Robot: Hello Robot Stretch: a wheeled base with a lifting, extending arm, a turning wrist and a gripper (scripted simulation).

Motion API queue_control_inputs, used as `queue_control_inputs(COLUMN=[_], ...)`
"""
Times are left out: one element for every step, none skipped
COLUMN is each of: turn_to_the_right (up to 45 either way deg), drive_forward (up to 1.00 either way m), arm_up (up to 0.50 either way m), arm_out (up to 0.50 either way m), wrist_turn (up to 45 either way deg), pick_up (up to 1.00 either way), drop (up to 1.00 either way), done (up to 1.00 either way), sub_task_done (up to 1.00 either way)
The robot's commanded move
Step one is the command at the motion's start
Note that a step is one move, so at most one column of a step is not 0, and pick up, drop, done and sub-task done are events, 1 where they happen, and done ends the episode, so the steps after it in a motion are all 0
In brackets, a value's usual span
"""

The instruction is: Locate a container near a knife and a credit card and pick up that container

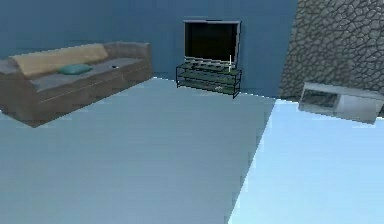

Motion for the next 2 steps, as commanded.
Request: queue_control_inputs(turn_to_the_right=[27.0, 0.0], drive_forward=[0.0, 0.55], arm_up=[0.0, 0.0], arm_out=[0.0, 0.0], wrist_turn=[0.0, 0.0], pick_up=[0.0, 0.0], drop=[0.0, 0.0], done=[0.0, 0.0], sub_task_done=[0.0, 0.0])
